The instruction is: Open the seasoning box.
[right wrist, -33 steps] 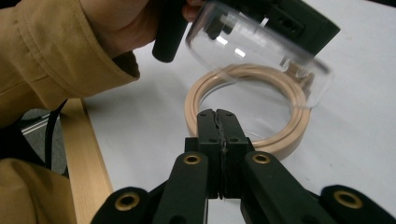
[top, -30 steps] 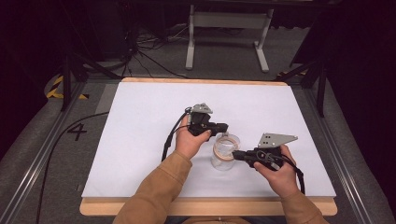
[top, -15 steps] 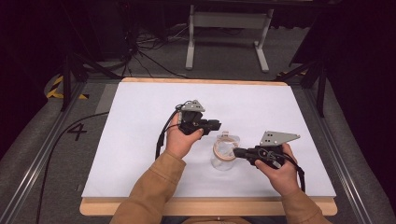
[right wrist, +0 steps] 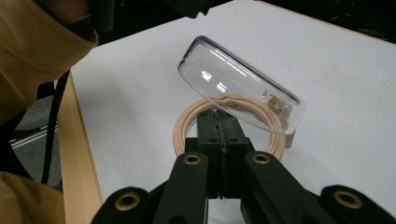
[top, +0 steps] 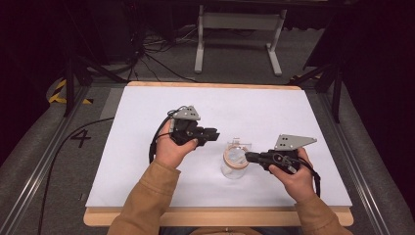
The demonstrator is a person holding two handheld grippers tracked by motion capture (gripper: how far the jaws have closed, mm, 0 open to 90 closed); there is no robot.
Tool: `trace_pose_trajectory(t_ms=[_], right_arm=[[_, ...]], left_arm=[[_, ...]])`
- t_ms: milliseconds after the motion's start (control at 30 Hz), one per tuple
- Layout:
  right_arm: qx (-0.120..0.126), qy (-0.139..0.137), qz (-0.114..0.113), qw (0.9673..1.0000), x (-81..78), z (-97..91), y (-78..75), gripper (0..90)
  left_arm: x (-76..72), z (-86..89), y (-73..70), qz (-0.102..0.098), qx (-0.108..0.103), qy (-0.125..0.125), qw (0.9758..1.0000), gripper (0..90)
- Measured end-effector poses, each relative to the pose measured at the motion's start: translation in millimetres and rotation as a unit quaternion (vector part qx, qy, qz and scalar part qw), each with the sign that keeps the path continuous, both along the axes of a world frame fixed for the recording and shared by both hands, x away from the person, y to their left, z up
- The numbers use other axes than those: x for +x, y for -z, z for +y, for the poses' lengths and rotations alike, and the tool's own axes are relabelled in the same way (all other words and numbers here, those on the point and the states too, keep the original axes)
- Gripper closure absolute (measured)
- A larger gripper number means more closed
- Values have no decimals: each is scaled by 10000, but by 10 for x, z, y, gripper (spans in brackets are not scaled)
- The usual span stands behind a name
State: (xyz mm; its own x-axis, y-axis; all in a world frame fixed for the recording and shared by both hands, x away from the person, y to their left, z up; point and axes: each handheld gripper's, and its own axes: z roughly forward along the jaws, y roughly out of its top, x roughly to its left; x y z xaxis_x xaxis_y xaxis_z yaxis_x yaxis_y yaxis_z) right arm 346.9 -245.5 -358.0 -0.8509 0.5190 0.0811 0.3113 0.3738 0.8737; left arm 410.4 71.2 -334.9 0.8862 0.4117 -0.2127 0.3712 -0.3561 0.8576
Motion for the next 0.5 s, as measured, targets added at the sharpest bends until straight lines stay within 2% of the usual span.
trace_pose_trajectory(t_ms=[233,267,500], right_arm=[[27,-50,-43,10000,58,7,-39,900],[27,-60,-45,10000,68,8,-46,900],[103,-104,-129,9998,158,23,-99,900]], left_arm=[[-67,205,-4,29,84,-190,9998,744],[-82,227,4,60,33,-236,9997,742],[-156,391,36,79,48,-441,9990,725]])
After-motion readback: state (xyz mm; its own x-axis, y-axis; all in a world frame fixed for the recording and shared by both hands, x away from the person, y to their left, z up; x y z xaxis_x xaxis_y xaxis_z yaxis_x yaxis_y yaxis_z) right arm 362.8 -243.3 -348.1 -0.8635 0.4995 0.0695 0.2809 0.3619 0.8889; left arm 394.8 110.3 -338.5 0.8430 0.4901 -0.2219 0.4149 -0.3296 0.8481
